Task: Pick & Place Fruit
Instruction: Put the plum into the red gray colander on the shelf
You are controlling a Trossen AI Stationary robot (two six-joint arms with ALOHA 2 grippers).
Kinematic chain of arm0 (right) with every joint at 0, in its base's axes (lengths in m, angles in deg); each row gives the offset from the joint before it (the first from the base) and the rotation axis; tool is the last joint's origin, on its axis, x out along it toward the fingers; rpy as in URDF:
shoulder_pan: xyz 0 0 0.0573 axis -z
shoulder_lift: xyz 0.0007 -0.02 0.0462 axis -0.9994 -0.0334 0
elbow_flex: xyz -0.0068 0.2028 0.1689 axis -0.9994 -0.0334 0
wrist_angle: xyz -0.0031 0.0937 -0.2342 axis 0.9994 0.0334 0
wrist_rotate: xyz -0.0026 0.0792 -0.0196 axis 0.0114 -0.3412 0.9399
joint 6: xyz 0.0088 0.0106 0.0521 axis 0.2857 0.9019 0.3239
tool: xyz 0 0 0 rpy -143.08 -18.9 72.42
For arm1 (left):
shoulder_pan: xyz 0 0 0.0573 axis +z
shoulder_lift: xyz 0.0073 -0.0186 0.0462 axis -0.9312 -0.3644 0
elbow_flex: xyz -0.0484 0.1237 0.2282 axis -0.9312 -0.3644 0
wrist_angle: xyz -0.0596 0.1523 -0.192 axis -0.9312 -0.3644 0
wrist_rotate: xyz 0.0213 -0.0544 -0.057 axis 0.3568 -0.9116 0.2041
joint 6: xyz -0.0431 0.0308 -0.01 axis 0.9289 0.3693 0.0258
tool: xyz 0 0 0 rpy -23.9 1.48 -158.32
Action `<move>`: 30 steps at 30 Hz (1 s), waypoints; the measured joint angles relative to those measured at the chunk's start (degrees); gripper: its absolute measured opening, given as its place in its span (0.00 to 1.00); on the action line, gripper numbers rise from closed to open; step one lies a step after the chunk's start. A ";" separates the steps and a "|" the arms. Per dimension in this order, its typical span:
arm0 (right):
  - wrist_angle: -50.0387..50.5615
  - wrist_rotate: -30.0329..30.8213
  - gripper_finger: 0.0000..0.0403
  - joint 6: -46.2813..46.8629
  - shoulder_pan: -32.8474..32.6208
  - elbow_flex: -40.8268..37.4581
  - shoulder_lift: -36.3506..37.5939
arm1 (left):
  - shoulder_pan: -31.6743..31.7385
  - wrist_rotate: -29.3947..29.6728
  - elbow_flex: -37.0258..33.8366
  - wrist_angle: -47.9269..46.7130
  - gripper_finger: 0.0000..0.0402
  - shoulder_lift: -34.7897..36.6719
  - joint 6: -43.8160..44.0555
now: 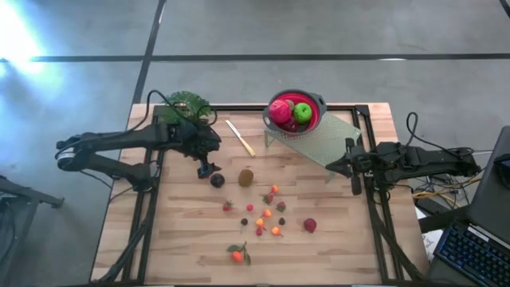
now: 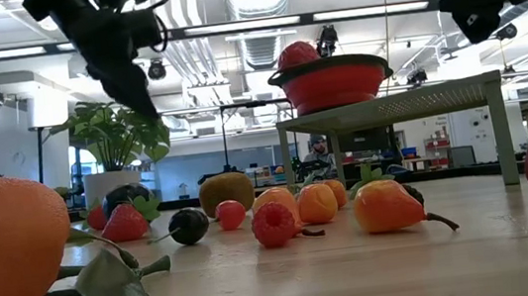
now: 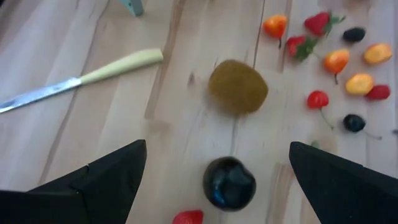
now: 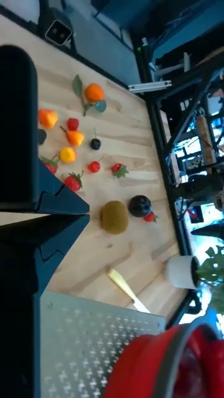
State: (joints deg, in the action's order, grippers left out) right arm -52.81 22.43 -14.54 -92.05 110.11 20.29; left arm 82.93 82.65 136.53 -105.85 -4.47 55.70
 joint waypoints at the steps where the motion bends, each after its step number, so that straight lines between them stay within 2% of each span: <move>1: 0.00 0.00 0.02 0.26 -0.01 0.00 -0.20 | 0.00 0.03 -0.57 0.01 0.99 0.00 -0.22; 11: -0.89 0.00 0.02 4.15 -0.02 0.01 -1.33 | -0.04 0.67 -6.15 0.29 0.99 0.00 -1.42; 14: -0.91 0.18 0.02 7.02 -0.01 0.00 -1.28 | -0.04 0.67 -6.10 0.30 0.99 0.00 -1.47; 30: -0.94 0.54 0.02 6.48 0.00 0.00 -1.35 | -0.04 0.62 -3.60 0.38 0.99 0.00 -2.99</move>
State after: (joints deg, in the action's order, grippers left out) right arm -53.75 22.97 -8.05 -92.05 110.11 18.94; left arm 82.89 83.27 132.92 -105.47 -4.47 52.71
